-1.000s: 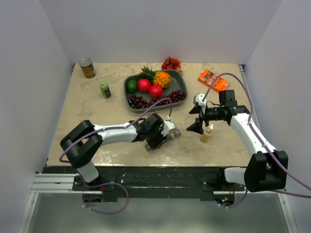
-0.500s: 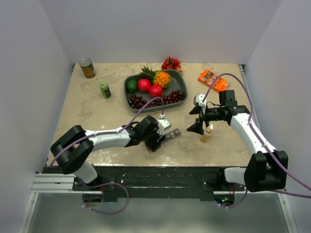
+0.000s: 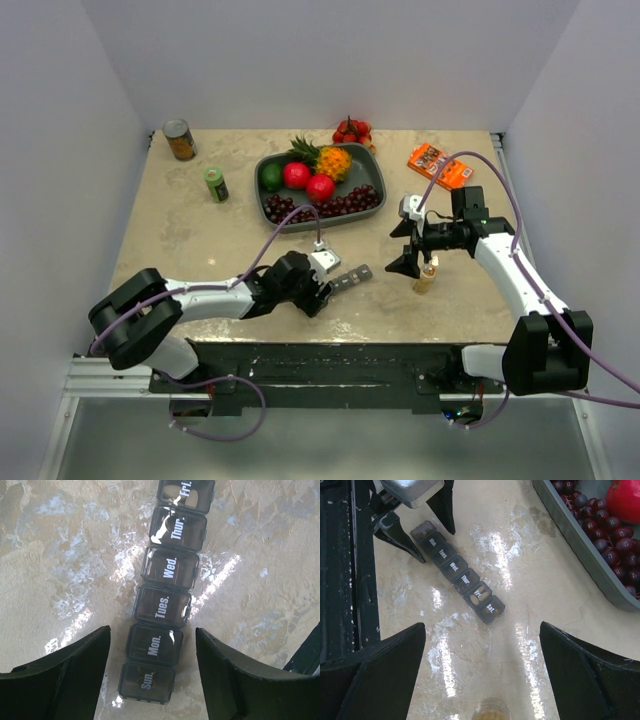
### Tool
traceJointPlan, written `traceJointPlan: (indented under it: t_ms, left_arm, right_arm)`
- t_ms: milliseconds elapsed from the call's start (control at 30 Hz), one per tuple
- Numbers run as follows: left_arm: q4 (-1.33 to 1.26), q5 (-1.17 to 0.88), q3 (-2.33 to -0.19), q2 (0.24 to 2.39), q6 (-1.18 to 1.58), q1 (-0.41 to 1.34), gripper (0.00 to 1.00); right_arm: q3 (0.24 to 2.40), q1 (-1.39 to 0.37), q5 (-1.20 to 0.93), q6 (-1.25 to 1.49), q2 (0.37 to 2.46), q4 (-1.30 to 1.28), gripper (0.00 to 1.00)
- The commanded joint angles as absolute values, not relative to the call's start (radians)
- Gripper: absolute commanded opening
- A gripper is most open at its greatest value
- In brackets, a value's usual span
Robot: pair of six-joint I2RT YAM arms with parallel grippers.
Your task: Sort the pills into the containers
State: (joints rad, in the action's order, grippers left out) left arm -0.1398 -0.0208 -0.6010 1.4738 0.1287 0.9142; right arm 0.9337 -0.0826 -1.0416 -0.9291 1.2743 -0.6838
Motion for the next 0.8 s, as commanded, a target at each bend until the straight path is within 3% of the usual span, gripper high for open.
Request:
traceJointPlan:
  t_ms: [0,533,700,767]
  left_arm:
    - [-0.265,-0.009,-0.578,1.471,0.121,0.925,0.72]
    - [-0.213,0.117,-0.6,1.56,0.104,0.973,0.61]
    - [-0.195,0.149,-0.609,1.589,0.104,0.986,0.44]
    - [-0.195,0.144,-0.611,1.591,0.106,0.988,0.28]
  right_arm:
    - [0.951,-0.077,-1.074,-0.953,1.279,-0.696,0.99]
    - [0.954,-0.077,-1.086,-0.971,1.289,-0.716,0.99]
    - [0.954,-0.075,-1.086,-0.974,1.292,-0.718,0.99]
    - [0.954,-0.075,-1.088,-0.977,1.293,-0.719,0.99]
